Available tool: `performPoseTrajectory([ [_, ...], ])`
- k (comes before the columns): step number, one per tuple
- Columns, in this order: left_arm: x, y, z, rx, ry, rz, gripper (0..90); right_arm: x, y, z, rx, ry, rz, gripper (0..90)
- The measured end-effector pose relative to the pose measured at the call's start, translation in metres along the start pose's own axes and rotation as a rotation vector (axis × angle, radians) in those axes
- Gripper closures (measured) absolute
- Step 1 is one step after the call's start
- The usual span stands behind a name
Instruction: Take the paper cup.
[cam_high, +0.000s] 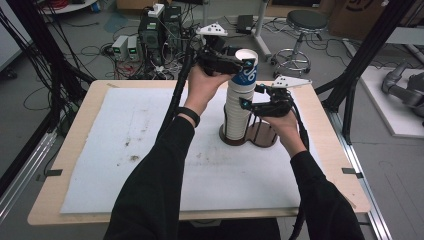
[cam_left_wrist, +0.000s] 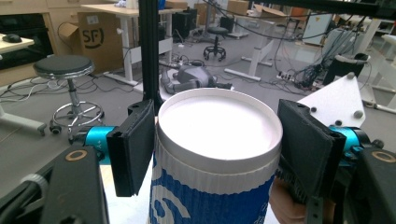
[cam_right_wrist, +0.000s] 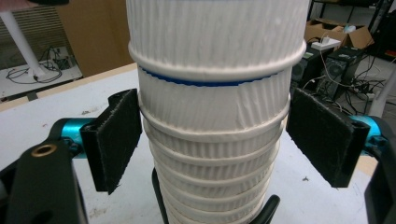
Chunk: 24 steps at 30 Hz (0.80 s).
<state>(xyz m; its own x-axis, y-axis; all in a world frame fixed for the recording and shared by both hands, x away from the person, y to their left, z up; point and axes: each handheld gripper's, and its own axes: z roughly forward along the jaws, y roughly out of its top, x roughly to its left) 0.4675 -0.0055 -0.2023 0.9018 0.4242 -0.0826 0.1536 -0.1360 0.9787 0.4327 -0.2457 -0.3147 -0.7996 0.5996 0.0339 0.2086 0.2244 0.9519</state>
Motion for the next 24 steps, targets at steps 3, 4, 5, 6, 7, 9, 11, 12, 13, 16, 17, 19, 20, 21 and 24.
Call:
performPoseTrajectory([
  [3, -0.001, 0.006, -0.002, -0.008, 0.003, 0.007, 30.0, 0.0, 0.0, 0.0, -0.001, 0.0, 0.002, 18.9],
  [4, -0.002, 0.009, -0.002, -0.011, 0.005, 0.012, 30.0, 0.0, 0.0, 0.0, -0.002, -0.001, 0.002, 18.9],
  [5, -0.002, 0.011, -0.002, -0.014, 0.006, 0.015, 30.0, 0.0, 0.0, 0.0, -0.003, 0.0, 0.003, 18.9],
  [6, -0.003, 0.012, -0.002, -0.014, 0.01, 0.018, 30.0, 0.0, 0.0, 0.0, -0.003, 0.0, 0.003, 18.9],
  [7, -0.003, 0.014, -0.002, -0.016, 0.012, 0.021, 30.0, 0.0, 0.0, 0.0, -0.003, -0.001, -0.001, 18.9],
  [9, -0.004, 0.018, -0.003, -0.018, 0.011, 0.022, 30.0, 0.0, 0.0, 0.0, -0.003, -0.002, -0.002, 18.9],
  [11, -0.005, 0.022, -0.003, -0.023, 0.011, 0.027, 30.1, 0.0, 0.0, -0.001, -0.003, 0.0, 0.001, 18.8],
  [12, -0.006, 0.024, -0.004, -0.021, 0.011, 0.028, 30.0, 0.0, 0.0, -0.001, -0.002, 0.001, 0.003, 18.9],
  [13, -0.006, 0.026, -0.004, -0.02, 0.016, 0.034, 30.1, 0.0, 0.0, -0.001, -0.002, 0.001, 0.003, 18.9],
  [16, -0.009, 0.033, -0.006, -0.029, 0.017, 0.042, 30.1, 0.0, 0.0, -0.001, -0.002, 0.001, 0.003, 18.9],
  [17, -0.009, 0.033, -0.006, -0.029, 0.017, 0.042, 30.1, 0.0, 0.0, -0.001, -0.001, 0.002, 0.004, 18.9],
  [19, -0.01, 0.037, -0.008, -0.045, 0.023, 0.048, 30.1, 0.0, 0.0, -0.002, -0.003, 0.002, 0.003, 18.9],
  [20, -0.01, 0.037, -0.008, -0.045, 0.023, 0.048, 30.0, 0.0, 0.0, -0.002, -0.004, 0.002, 0.003, 18.9],
  [21, -0.01, 0.039, -0.011, -0.05, 0.027, 0.049, 30.1, 0.0, 0.0, -0.002, -0.005, 0.002, 0.002, 18.9],
  [24, -0.01, 0.042, -0.016, -0.072, 0.026, 0.041, 30.1, 0.0, 0.001, -0.002, -0.006, 0.001, 0.003, 18.9],
])
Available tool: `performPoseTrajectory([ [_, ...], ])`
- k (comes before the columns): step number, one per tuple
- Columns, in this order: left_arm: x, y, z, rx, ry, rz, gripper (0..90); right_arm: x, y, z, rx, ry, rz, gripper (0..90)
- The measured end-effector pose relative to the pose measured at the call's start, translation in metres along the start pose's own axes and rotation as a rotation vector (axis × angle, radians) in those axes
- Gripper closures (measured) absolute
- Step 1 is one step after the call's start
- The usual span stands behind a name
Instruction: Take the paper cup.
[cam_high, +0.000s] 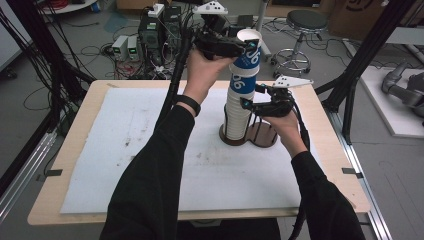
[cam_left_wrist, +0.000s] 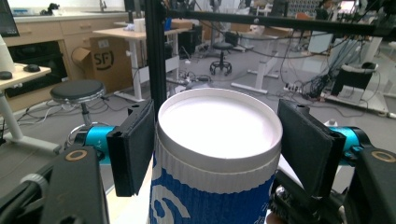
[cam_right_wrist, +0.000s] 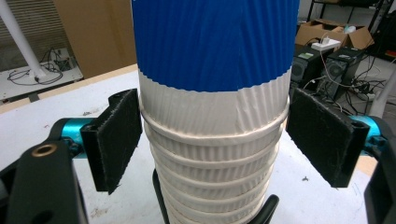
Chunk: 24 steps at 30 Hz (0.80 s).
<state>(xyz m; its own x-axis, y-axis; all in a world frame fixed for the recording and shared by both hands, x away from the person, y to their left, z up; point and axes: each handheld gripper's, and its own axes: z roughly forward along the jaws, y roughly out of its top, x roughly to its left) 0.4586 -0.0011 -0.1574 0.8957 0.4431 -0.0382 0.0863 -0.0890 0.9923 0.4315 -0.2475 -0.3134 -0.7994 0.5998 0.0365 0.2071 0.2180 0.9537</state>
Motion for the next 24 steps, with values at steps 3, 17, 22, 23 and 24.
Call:
performPoseTrajectory([
  [3, 0.001, 0.004, -0.004, -0.012, 0.0, -0.003, 30.1, 0.0, 0.0, 0.0, 0.0, 0.0, 0.0, 18.9],
  [17, -0.002, 0.02, -0.027, -0.085, 0.007, 0.006, 30.1, 0.001, 0.0, 0.0, 0.0, -0.004, 0.001, 18.9],
  [22, -0.005, 0.023, -0.041, -0.074, 0.005, 0.024, 30.1, 0.001, 0.0, 0.0, 0.001, -0.006, 0.001, 18.9],
  [23, -0.006, 0.023, -0.044, -0.065, 0.009, 0.031, 30.1, 0.0, 0.0, 0.0, 0.001, -0.005, 0.0, 18.9],
  [24, -0.007, 0.023, -0.047, -0.055, 0.009, 0.036, 30.0, 0.0, 0.0, 0.0, 0.001, -0.005, 0.001, 18.9],
])
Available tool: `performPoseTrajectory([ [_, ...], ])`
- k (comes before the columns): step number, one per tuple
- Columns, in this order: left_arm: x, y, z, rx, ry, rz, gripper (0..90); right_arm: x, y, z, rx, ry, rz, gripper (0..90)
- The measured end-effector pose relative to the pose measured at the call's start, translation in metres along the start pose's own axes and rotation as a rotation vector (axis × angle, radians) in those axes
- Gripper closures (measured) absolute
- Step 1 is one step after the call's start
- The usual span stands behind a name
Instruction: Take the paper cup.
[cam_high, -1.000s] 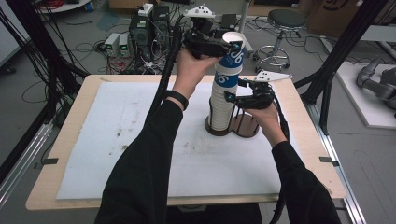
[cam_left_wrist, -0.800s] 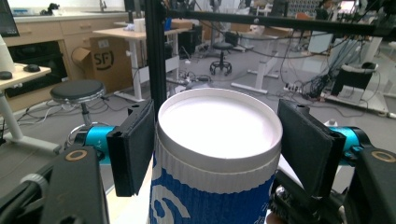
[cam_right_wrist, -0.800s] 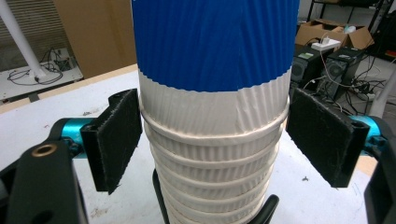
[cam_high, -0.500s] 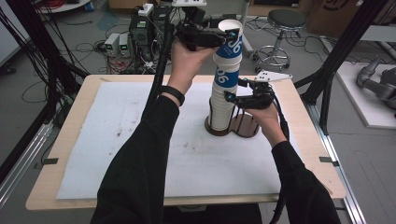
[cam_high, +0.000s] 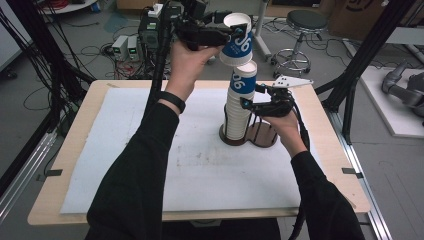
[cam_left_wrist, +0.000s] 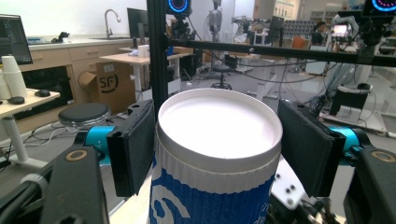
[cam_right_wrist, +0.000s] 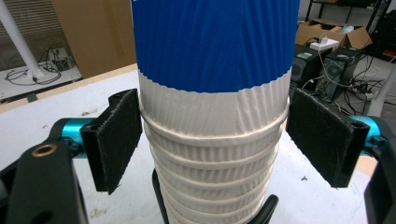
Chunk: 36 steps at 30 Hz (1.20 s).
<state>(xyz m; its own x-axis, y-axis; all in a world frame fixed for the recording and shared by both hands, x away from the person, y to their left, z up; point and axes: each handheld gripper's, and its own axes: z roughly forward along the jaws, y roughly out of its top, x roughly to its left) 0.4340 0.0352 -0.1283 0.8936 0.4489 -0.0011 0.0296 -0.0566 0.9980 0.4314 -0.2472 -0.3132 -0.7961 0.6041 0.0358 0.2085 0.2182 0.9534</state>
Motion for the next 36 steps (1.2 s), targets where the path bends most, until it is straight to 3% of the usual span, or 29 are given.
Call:
performPoseTrajectory([
  [6, -0.008, -0.005, -0.021, 0.018, -0.005, 0.024, 30.1, 0.001, 0.0, 0.001, 0.001, -0.003, 0.002, 18.9],
  [15, -0.017, -0.02, -0.048, 0.029, 0.006, 0.024, 30.0, 0.002, 0.0, 0.0, 0.005, -0.01, -0.004, 18.9],
  [19, -0.022, -0.037, -0.065, 0.02, 0.029, 0.01, 30.0, 0.003, 0.0, 0.0, 0.008, -0.008, -0.001, 18.9],
  [28, -0.03, -0.067, -0.088, 0.048, 0.034, -0.01, 30.0, 0.003, 0.0, 0.0, 0.009, -0.013, -0.003, 18.9],
  [31, -0.034, -0.085, -0.093, 0.065, 0.04, -0.009, 30.0, 0.004, 0.001, 0.001, 0.01, -0.017, -0.007, 18.9],
  [36, -0.037, -0.115, -0.099, 0.079, 0.034, -0.049, 30.0, 0.004, 0.001, 0.001, 0.009, -0.018, -0.007, 18.8],
])
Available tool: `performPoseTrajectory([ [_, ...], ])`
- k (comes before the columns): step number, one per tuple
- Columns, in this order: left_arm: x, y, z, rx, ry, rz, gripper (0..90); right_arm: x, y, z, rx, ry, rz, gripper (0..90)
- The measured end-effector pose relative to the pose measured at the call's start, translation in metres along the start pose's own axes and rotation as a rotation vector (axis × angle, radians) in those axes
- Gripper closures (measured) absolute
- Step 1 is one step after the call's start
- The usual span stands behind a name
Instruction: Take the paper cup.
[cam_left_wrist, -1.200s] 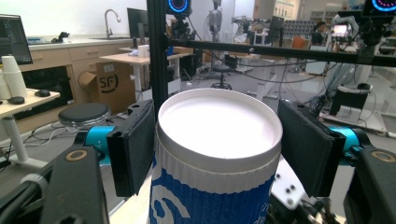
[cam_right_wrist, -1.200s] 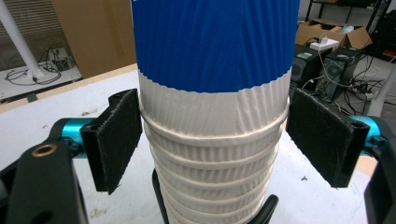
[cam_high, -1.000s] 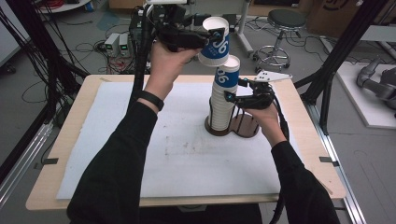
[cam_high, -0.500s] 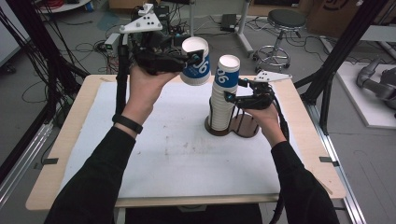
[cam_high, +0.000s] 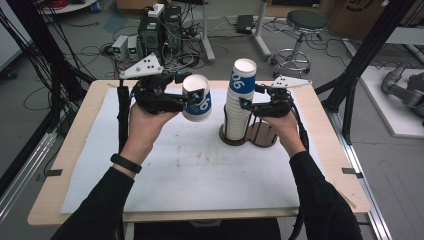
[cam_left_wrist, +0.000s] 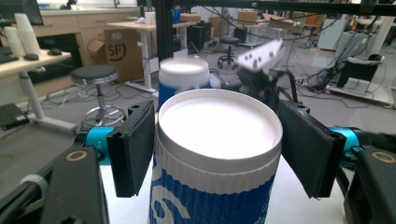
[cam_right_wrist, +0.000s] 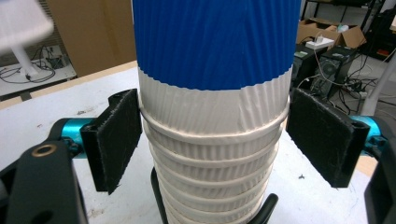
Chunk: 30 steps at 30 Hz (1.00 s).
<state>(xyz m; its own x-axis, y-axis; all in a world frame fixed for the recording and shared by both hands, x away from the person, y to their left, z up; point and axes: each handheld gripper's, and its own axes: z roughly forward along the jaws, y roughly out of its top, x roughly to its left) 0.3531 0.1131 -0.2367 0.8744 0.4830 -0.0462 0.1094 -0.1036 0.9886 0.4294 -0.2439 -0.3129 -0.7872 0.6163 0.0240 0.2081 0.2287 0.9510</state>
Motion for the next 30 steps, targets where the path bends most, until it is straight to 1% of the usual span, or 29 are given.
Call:
performPoseTrajectory([
  [1, 0.0, -0.006, -0.001, 0.004, -0.002, -0.007, 30.0, 0.0, 0.0, 0.0, 0.001, 0.0, 0.0, 18.8],
  [2, 0.0, -0.006, -0.001, 0.004, -0.002, -0.007, 30.0, 0.0, 0.0, 0.0, 0.001, -0.001, -0.001, 18.8],
  [3, 0.0, -0.017, -0.003, 0.009, -0.004, -0.023, 30.0, 0.0, 0.0, 0.0, 0.002, -0.002, 0.0, 18.8],
  [5, 0.0, -0.026, -0.005, 0.015, -0.002, -0.032, 30.0, 0.0, 0.0, -0.001, 0.004, -0.003, -0.003, 18.8],
  [6, 0.0, -0.03, -0.006, 0.018, 0.0, -0.03, 30.0, 0.0, 0.0, -0.001, 0.004, -0.004, -0.002, 18.9],
  [9, -0.002, -0.044, -0.008, 0.022, -0.007, -0.045, 30.0, 0.0, 0.0, -0.001, 0.004, -0.005, -0.003, 18.9],
  [14, -0.007, -0.063, -0.008, 0.054, -0.006, -0.027, 30.0, 0.001, 0.0, 0.0, 0.005, -0.006, -0.004, 18.8],
  [16, -0.009, -0.07, -0.008, 0.04, -0.016, -0.033, 30.0, 0.001, 0.0, 0.0, 0.005, -0.007, -0.004, 18.8],
  [21, -0.014, -0.087, -0.006, 0.056, -0.023, -0.032, 30.0, 0.002, 0.0, 0.0, 0.008, -0.01, -0.004, 18.8],
  [23, -0.016, -0.094, -0.005, 0.071, -0.031, -0.024, 30.0, 0.001, 0.0, 0.0, 0.008, -0.01, -0.007, 18.8],
  [24, -0.016, -0.094, -0.005, 0.071, -0.031, -0.024, 30.0, 0.001, 0.0, -0.001, 0.007, -0.013, -0.007, 18.8],
  [25, -0.018, -0.099, -0.005, 0.07, -0.032, -0.025, 30.0, 0.001, 0.0, -0.001, 0.007, -0.011, -0.007, 18.8],
  [29, -0.019, -0.108, -0.006, 0.056, -0.036, -0.026, 30.0, 0.001, 0.0, -0.001, 0.007, -0.012, -0.007, 18.8],
  [30, -0.019, -0.109, -0.005, 0.062, -0.036, -0.027, 30.0, 0.001, 0.0, -0.001, 0.006, -0.013, -0.008, 18.8],
])
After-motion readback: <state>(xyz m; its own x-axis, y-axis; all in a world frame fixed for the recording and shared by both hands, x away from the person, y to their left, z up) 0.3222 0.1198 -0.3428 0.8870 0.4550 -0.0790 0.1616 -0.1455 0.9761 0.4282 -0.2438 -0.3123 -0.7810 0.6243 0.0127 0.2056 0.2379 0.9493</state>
